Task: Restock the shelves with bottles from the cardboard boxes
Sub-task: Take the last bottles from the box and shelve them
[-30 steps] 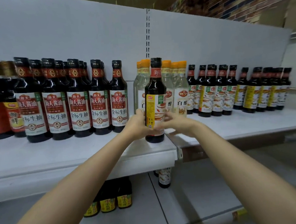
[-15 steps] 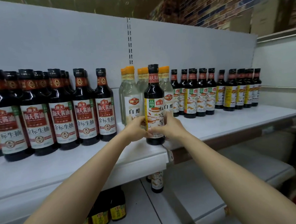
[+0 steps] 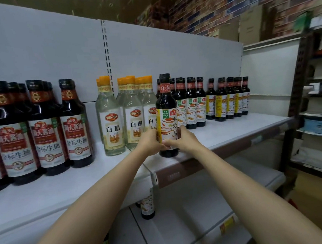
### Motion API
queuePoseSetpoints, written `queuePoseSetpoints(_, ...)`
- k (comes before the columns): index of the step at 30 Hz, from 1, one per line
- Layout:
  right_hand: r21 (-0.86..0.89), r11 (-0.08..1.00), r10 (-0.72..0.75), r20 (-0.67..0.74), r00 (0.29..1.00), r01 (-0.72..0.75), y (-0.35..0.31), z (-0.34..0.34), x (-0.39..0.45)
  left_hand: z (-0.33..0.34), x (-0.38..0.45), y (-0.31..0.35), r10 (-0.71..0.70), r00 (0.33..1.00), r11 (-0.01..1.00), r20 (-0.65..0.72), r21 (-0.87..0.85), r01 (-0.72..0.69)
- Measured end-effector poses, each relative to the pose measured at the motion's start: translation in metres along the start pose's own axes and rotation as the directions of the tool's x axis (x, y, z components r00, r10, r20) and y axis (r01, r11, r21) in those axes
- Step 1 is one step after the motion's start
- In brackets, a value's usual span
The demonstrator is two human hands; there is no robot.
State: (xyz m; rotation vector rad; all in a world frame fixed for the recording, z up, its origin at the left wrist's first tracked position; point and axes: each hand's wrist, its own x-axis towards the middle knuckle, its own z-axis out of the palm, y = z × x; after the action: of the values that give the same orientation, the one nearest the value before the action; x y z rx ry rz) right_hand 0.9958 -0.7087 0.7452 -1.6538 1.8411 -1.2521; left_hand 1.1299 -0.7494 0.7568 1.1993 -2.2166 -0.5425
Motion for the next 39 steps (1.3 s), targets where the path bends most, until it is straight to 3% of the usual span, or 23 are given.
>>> queuePoseSetpoints(10,-0.021,1.0,-0.011,0.011,1.0,0.012,0.034,-0.026,0.037,0.036,0.041,0.022,-0.142,0.99,0.99,0.003,0.015,0.142)
queuePoseSetpoints(20,-0.02,0.999,-0.044,0.027,0.999,0.045,0.06,-0.029,0.088,0.068,0.08,0.028,-0.268,0.954,0.958,-0.136,0.064,0.278)
queuePoseSetpoints(27,0.008,0.999,-0.055,0.077,0.996,0.054,0.068,-0.031,0.114,0.072,0.101,0.023,-0.31,0.936,0.936,-0.166,0.122,0.331)
queuePoseSetpoints(39,-0.12,0.971,-0.168,0.265,0.949,0.205,0.076,-0.035,0.157,0.075,0.134,0.013,-0.397,0.898,0.905,-0.191,0.083,0.417)
